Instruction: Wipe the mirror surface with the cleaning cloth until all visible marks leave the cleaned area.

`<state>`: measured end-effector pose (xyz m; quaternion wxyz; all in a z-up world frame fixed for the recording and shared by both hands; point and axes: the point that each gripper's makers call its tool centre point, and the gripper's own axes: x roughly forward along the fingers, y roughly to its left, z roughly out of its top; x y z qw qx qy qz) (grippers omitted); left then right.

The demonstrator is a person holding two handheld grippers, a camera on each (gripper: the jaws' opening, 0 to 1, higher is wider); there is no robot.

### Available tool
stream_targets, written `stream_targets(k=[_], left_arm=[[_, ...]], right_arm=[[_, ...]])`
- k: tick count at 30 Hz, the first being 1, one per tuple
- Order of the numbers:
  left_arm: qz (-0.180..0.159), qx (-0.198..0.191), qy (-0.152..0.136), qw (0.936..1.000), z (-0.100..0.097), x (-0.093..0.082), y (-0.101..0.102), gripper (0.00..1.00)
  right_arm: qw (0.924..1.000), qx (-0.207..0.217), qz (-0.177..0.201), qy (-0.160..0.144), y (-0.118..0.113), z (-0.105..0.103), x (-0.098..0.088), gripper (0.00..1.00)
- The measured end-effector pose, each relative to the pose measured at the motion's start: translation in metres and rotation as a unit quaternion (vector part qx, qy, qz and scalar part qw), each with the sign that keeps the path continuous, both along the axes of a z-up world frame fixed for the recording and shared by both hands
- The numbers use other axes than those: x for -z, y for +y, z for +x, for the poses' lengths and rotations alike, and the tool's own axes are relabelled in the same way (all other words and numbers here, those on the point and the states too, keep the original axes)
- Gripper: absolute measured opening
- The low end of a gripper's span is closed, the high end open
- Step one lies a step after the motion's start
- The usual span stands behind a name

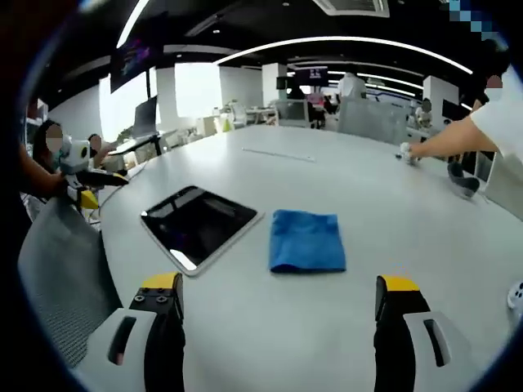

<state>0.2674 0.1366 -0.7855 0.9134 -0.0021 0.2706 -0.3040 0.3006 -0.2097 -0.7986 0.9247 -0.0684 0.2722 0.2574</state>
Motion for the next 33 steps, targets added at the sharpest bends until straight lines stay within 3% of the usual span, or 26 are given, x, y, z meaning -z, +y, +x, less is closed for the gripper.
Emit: stream_targets(k=[9,12,25,30,33], left_arm=[[0.001,0.01,-0.01,0.9999,0.0,-0.006,-0.003,0.99],[0.021,0.024,-0.008,0.9995,-0.003,-0.001,-0.002,0.99],[0.007,0.003,0.001,1.0,0.0,0.003,0.002,0.99],[-0.016,-0.011,0.007,0.9998,0.002,0.0,0.004,0.99],[-0.008,-0.009,0.008,0.9999,0.001,0.002,0.003,0.99]], right_arm=[[0.9999,0.011,0.005,0.003,-0.003,-0.019,0.0,0.99],[0.9999,0.009,0.006,-0.001,-0.002,-0.019,0.0,0.99],[0.9998,0.019,0.006,-0.005,-0.008,-0.014,-0.001,1.0],[0.9997,0.018,0.004,-0.013,-0.01,-0.012,-0.006,1.0],[0.9998,0.014,0.003,-0.016,-0.01,-0.012,-0.007,1.0]])
